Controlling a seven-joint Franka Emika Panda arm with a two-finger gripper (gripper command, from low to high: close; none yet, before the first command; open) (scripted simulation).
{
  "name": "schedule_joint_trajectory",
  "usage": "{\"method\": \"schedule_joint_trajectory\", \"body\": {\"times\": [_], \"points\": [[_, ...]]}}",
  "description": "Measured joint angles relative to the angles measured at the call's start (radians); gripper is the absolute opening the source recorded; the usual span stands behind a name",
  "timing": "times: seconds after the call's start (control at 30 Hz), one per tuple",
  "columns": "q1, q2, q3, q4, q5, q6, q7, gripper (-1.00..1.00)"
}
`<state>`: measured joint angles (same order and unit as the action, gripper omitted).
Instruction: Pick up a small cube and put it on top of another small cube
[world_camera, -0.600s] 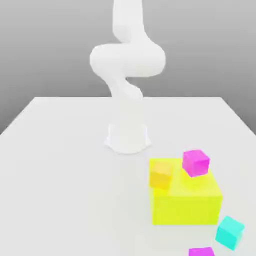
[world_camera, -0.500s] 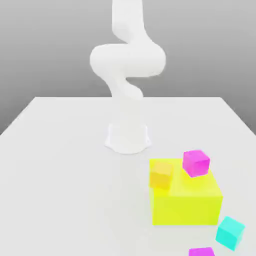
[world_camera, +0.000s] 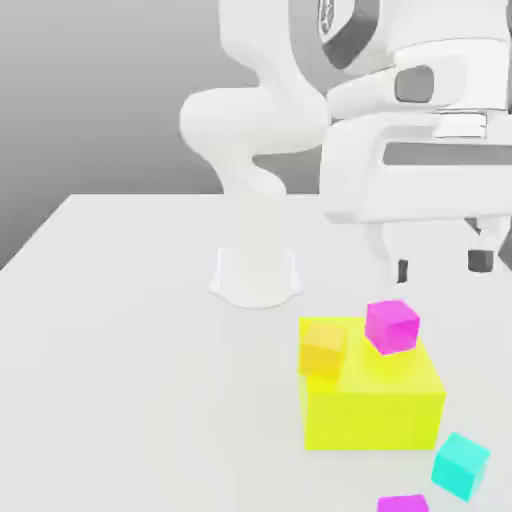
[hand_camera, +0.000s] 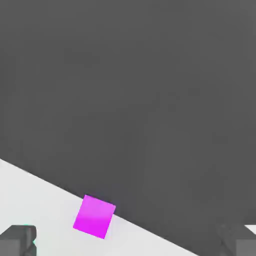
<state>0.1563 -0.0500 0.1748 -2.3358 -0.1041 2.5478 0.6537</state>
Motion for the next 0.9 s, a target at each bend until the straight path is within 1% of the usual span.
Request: {"method": "schedule_joint_trajectory", "body": {"times": [0.33,0.47,0.5,0.73,0.87,0.9], "points": [[0.095,0.363,0.049,-0.015,-0.063,0.122,-0.059,0.00],[0.136,0.509,0.008,0.011,-0.118,0.222,-0.026,0.00],[0.148,0.538,-0.005,0.018,-0.127,0.245,-0.020,-1.00],[0.146,0.542,-0.004,0.019,-0.133,0.247,-0.016,-1.00],[0.113,0.421,0.041,-0.009,-0.078,0.154,-0.057,-1.00],[0.093,0.406,0.039,-0.007,-0.067,0.129,-0.079,-1.00]]}}
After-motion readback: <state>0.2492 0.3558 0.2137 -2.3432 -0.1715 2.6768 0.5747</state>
